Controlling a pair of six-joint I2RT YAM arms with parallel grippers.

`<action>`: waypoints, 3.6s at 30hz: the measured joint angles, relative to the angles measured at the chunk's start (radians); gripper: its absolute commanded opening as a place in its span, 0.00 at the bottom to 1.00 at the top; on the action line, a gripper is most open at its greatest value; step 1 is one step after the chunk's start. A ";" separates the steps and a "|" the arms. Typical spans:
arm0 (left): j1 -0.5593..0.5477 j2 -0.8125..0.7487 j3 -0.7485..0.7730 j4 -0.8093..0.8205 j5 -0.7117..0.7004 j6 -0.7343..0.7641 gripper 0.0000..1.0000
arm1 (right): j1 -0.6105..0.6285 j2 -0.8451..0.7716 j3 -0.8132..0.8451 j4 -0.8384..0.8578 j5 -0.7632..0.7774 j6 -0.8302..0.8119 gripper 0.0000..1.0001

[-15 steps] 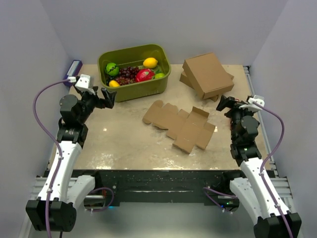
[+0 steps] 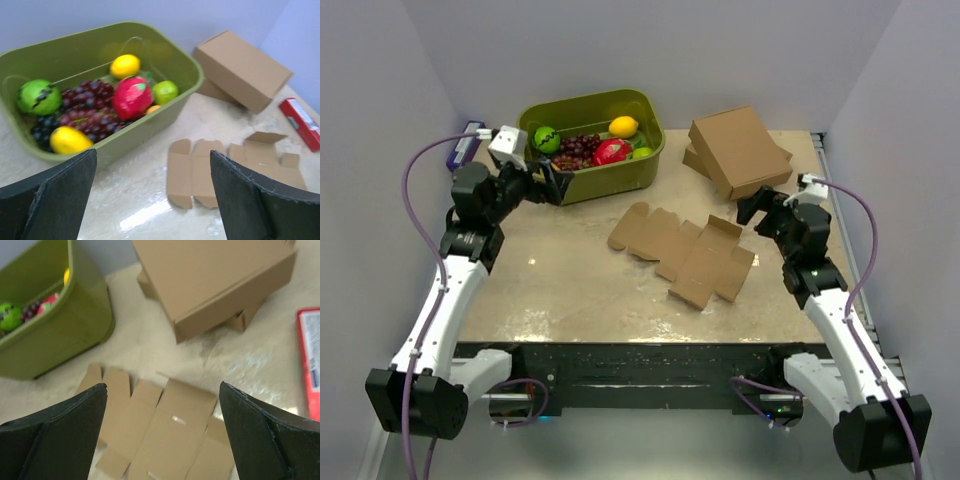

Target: Fold the paper box

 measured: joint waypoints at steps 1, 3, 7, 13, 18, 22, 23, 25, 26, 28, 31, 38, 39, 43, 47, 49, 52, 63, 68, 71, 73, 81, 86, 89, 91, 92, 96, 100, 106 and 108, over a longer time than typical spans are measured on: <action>-0.024 0.015 0.021 -0.001 0.005 0.000 0.98 | 0.000 0.031 0.015 -0.035 -0.034 0.018 0.96; -0.081 0.051 0.061 0.005 0.023 0.003 0.98 | 0.000 0.090 0.038 -0.096 -0.080 0.044 0.96; -0.148 0.096 0.056 0.059 0.100 0.021 0.98 | 0.000 0.177 0.051 -0.226 -0.081 0.054 0.97; -0.176 0.109 -0.061 0.103 0.173 0.050 0.99 | -0.009 0.293 0.056 -0.341 -0.051 0.053 0.98; -0.221 0.115 -0.066 0.104 0.214 0.088 0.99 | -0.129 0.354 0.045 -0.350 -0.106 0.049 0.97; -0.224 0.115 -0.066 0.106 0.233 0.091 1.00 | -0.184 0.358 -0.001 -0.320 -0.128 0.049 0.93; -0.225 0.115 -0.066 0.106 0.239 0.091 1.00 | -0.183 0.359 -0.013 -0.309 -0.140 0.047 0.92; -0.228 0.115 -0.066 0.106 0.246 0.091 1.00 | -0.182 0.366 -0.030 -0.298 -0.152 0.041 0.90; -0.229 0.115 -0.066 0.106 0.248 0.091 1.00 | -0.183 0.373 -0.035 -0.290 -0.159 0.038 0.90; -0.233 0.115 -0.066 0.106 0.255 0.091 1.00 | -0.184 0.394 -0.043 -0.272 -0.165 0.030 0.88; -0.237 0.115 -0.066 0.106 0.260 0.091 1.00 | -0.192 0.428 -0.047 -0.246 -0.170 0.017 0.85; -0.244 0.115 -0.066 0.107 0.266 0.091 1.00 | -0.220 0.512 -0.047 -0.164 -0.221 -0.003 0.80; -0.244 0.115 -0.066 0.107 0.267 0.091 1.00 | -0.225 0.522 -0.047 -0.155 -0.230 -0.004 0.80; -0.248 0.115 -0.066 0.108 0.270 0.091 1.00 | -0.240 0.544 -0.046 -0.124 -0.258 -0.008 0.79; -0.251 0.115 -0.066 0.108 0.274 0.091 1.00 | -0.251 0.570 -0.041 -0.084 -0.300 -0.014 0.72; -0.253 0.115 -0.066 0.109 0.275 0.091 1.00 | -0.253 0.588 -0.036 -0.062 -0.326 -0.019 0.69; -0.257 0.115 -0.066 0.109 0.278 0.093 1.00 | -0.253 0.601 -0.035 -0.043 -0.363 -0.027 0.64; -0.258 0.115 -0.066 0.109 0.278 0.114 1.00 | -0.253 0.599 -0.056 -0.045 -0.414 -0.047 0.37; -0.264 0.115 -0.066 0.109 0.279 0.114 1.00 | -0.253 0.576 -0.077 -0.044 -0.433 -0.049 0.25; -0.264 0.115 -0.066 0.109 0.282 0.114 1.00 | -0.253 0.552 -0.093 -0.043 -0.449 -0.051 0.16; -0.265 0.115 -0.066 0.109 0.284 0.114 1.00 | -0.253 0.535 -0.100 -0.040 -0.459 -0.053 0.09; -0.270 0.116 -0.066 0.110 0.302 0.113 1.00 | -0.253 0.464 -0.103 -0.014 -0.554 -0.052 0.00; -0.271 0.117 -0.081 0.142 0.335 0.108 1.00 | -0.252 0.386 -0.100 -0.008 -0.637 -0.051 0.00; -0.275 0.126 -0.084 0.156 0.365 0.106 1.00 | -0.243 0.341 -0.065 -0.020 -0.685 -0.053 0.00; -0.278 0.130 -0.084 0.164 0.386 0.105 1.00 | -0.227 0.334 -0.011 -0.039 -0.712 -0.061 0.00; -0.280 0.132 -0.084 0.170 0.392 0.105 0.98 | -0.215 0.335 0.015 -0.047 -0.719 -0.068 0.00; -0.305 0.144 -0.070 0.162 0.372 0.117 0.98 | -0.117 0.361 0.188 -0.130 -0.718 -0.124 0.00; -0.354 0.164 -0.028 0.099 0.327 0.166 1.00 | -0.021 0.391 0.330 -0.203 -0.742 -0.167 0.00; -0.368 0.145 0.019 0.055 0.267 0.237 1.00 | 0.012 0.402 0.472 -0.277 -0.803 -0.198 0.00; -0.368 0.144 0.047 0.048 0.253 0.253 1.00 | 0.034 0.403 0.495 -0.288 -0.825 -0.206 0.00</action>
